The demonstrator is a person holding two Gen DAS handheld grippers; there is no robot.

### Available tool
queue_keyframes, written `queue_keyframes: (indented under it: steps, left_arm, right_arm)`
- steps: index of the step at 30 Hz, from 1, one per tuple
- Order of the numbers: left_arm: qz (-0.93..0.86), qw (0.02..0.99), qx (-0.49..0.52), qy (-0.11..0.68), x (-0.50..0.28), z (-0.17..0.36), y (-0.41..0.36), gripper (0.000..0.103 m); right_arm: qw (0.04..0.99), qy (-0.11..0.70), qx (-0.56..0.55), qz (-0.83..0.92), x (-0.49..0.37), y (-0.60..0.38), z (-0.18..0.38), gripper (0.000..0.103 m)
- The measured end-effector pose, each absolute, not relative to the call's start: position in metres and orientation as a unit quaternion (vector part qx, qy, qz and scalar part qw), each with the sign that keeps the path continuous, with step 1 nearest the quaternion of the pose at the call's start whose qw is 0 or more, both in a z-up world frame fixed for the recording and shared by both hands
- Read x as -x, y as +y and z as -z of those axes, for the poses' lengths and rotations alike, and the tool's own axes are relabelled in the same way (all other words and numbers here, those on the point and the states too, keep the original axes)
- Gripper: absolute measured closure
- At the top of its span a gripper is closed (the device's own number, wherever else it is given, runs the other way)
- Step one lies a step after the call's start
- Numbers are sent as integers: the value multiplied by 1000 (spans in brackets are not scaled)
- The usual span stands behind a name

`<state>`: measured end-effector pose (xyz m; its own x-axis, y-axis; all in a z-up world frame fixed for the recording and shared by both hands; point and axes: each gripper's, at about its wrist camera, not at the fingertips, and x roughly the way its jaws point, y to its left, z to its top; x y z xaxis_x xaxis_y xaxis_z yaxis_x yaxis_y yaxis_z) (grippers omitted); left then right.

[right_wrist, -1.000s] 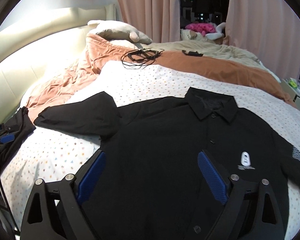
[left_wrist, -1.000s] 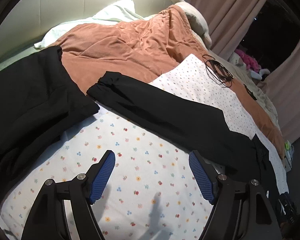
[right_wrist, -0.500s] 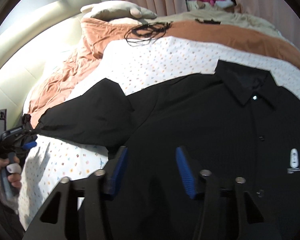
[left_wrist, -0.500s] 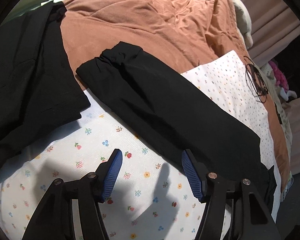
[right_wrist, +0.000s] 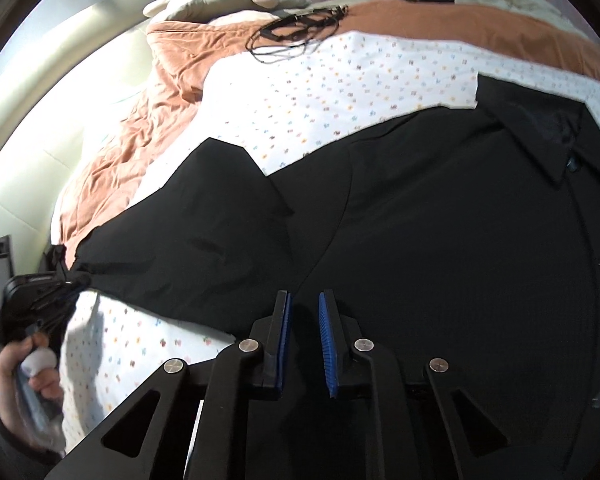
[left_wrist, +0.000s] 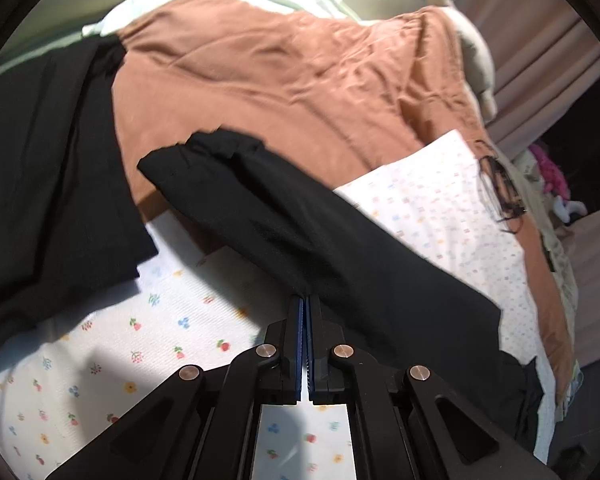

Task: Fold large clothes
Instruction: 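Close the left tool on the plain sleeve while the right tool grips the shirt side, then fold the held side and sleeve over the shirt back with both tools, then release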

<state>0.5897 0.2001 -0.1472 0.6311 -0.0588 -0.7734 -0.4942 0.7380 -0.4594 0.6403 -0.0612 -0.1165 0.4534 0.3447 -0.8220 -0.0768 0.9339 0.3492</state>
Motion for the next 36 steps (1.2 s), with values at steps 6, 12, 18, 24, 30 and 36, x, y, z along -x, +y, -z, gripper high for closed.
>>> queue_keyframes:
  steps: [6,12,18,24,30,36]
  left_arm:
    - [-86,867,324,368,-589,88,186,103]
    - [-31,888,312,336,-592,38,157,103]
    - [28,907,283,311,-591,-8,106,103]
    - [95,916,247,302,-590,-43,39,103]
    - [149,919,205,302,-586,-61,-33,103]
    - [196,912,173,318,-586,-64,-96,103]
  right_arm:
    - [818,543,-144,-125,-648,-61,136,88]
    - [826,522,-168,-126,-625,-89,111,88]
    - [840,493,-187,-125,-591,-129,78,88]
    - [856,462,-205,-110,-555,-183,50,88]
    - [863,444,-225,-90,-521,-231,31,88]
    - [870,428,-235,-62,-492,-282,25,88]
